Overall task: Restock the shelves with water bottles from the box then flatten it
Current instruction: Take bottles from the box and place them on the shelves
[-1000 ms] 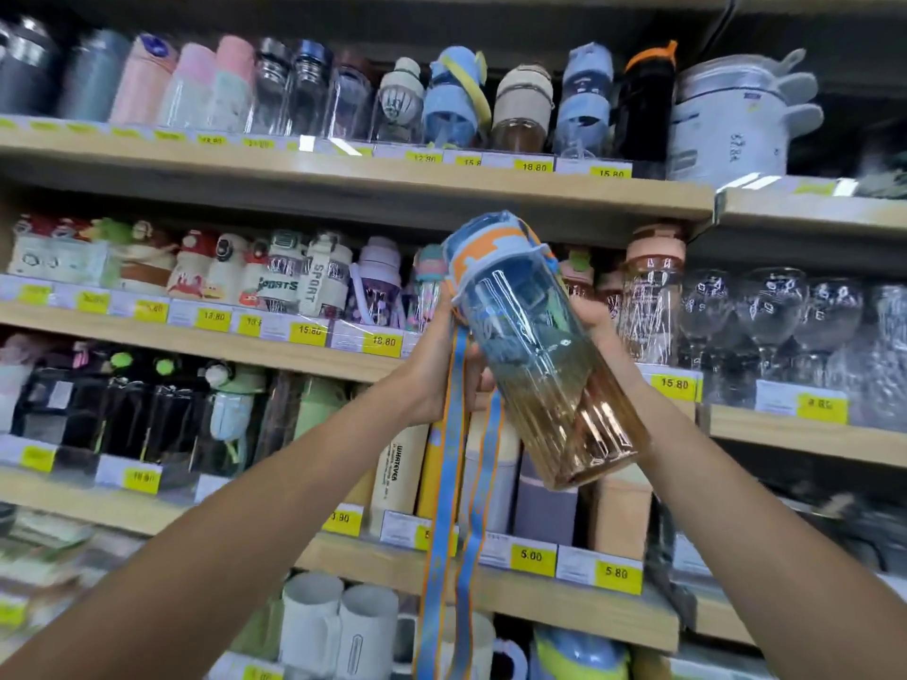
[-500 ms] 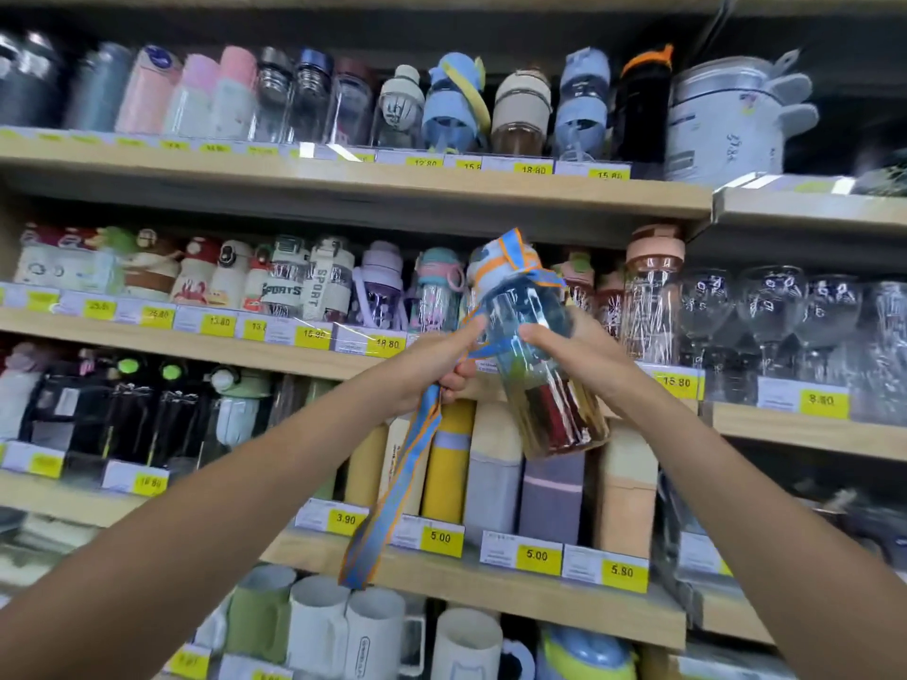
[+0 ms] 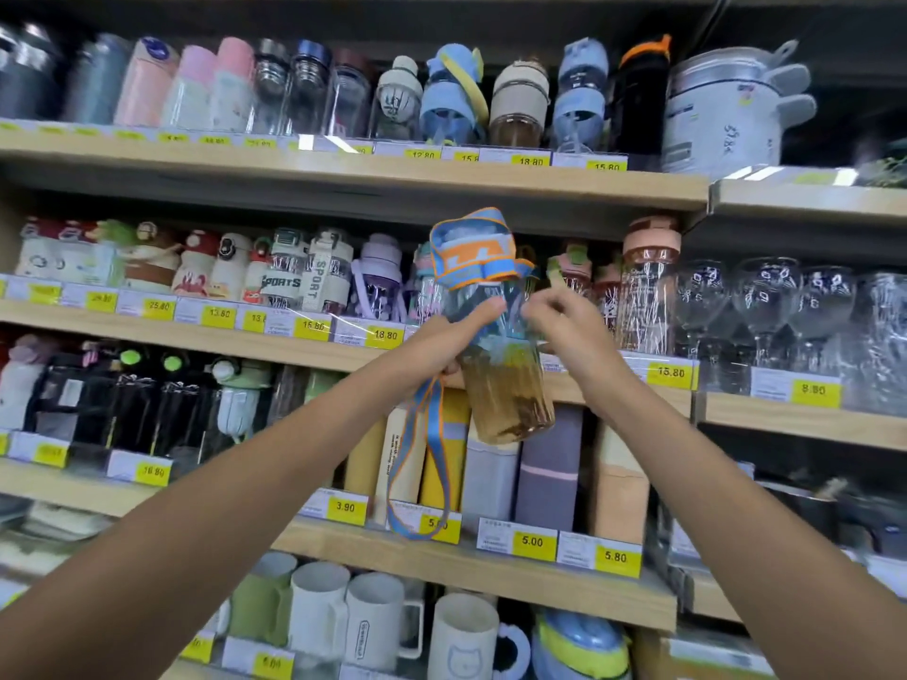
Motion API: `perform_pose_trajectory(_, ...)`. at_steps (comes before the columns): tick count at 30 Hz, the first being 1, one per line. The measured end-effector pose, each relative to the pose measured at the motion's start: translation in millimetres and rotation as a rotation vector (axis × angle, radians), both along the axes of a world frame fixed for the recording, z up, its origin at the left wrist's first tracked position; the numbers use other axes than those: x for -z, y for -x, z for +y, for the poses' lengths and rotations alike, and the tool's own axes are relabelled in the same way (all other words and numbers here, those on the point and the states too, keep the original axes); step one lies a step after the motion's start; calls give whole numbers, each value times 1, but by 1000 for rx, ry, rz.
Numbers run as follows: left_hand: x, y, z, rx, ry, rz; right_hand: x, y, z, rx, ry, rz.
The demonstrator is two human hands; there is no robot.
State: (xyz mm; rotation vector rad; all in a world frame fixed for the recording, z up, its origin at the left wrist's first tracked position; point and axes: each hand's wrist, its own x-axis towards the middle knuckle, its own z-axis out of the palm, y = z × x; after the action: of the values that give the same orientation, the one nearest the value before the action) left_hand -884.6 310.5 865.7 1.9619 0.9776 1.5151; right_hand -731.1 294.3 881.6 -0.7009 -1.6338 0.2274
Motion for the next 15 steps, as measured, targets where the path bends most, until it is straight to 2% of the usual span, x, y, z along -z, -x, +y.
perform_pose_trajectory(2, 7, 4, 6, 128, 56, 10, -5, -10, 4, -106, 158, 101)
perform_pose_trajectory(5, 18, 1, -7, 263, 57, 135, -2, -16, 5, -441, 350, 68)
perform_pose_trajectory(8, 22, -10, -17, 295, 57, 240, 0, -21, 1, -631, 388, 81)
perform_pose_trajectory(11, 20, -10, -22, 312, 11, 294, 3, -24, 6, -518, 263, 190)
perform_pose_trajectory(15, 15, -18, -12, 173, -28, 410, 5, -22, 12, -181, 24, 307)
